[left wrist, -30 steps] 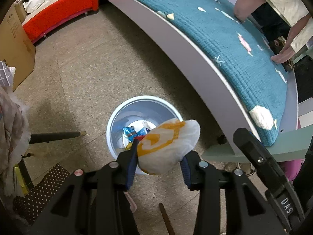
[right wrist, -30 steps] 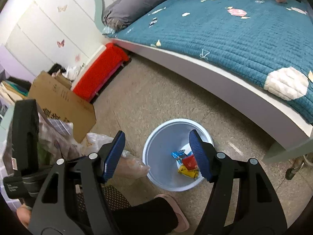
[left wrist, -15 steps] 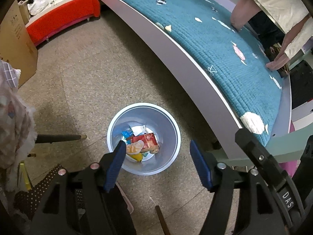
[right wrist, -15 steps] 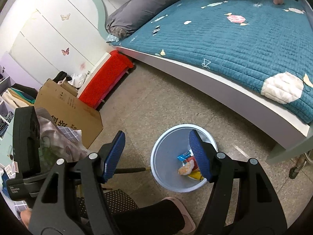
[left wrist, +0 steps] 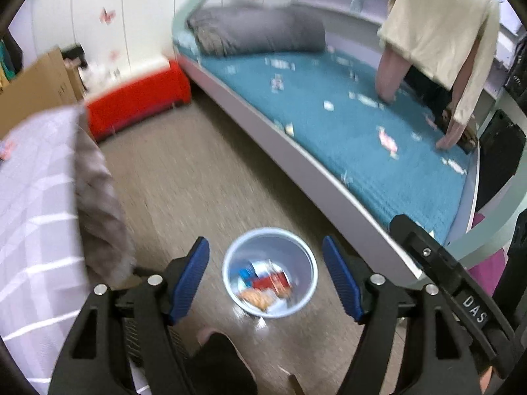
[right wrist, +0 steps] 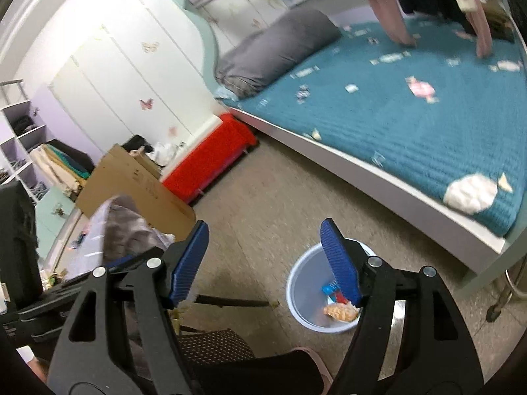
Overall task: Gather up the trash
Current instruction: 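Move both tools back toward the table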
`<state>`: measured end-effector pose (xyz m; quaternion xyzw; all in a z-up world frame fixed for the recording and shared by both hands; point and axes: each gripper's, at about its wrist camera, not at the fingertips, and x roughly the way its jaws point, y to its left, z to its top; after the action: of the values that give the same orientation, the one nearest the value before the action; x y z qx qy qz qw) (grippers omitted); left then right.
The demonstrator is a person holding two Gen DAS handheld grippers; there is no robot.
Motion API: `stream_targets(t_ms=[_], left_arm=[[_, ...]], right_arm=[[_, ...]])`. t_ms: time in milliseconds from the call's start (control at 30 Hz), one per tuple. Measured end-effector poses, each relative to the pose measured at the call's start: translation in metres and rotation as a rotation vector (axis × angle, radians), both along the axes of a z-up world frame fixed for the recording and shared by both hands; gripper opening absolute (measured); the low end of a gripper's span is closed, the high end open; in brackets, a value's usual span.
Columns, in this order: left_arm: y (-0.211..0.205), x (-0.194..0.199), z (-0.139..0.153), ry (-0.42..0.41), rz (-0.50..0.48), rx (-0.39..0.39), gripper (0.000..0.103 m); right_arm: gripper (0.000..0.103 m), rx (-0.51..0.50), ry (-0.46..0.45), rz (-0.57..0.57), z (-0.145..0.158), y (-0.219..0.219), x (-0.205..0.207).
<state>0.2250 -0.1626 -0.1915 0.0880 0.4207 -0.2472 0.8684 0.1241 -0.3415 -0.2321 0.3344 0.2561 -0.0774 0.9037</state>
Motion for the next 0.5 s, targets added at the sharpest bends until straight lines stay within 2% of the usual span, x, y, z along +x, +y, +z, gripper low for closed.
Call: stream_targets(t_ms=[167, 300, 367, 500], left_arm=[[0.037, -0.021, 0.048, -0.11, 0.042, -0.023, 0.074], [0.08, -0.033, 0.08, -0.204, 0.106, -0.002, 0.076], [0.116, -0.034, 0.096, -0.237, 0.167, 0.015, 0.079], [0.191, -0.032, 0.117, -0.26, 0.293, 0.002, 0.081]], right_arm=[[0.071, -0.066, -0.059, 0.052, 0.042, 0.032, -0.004], [0.072, -0.1, -0.087, 0.117, 0.068, 0.065, -0.001], [0.072, -0.124, -0.107, 0.169, 0.083, 0.088, 0.006], [0.074, -0.15, -0.128, 0.272, 0.107, 0.136, 0.023]])
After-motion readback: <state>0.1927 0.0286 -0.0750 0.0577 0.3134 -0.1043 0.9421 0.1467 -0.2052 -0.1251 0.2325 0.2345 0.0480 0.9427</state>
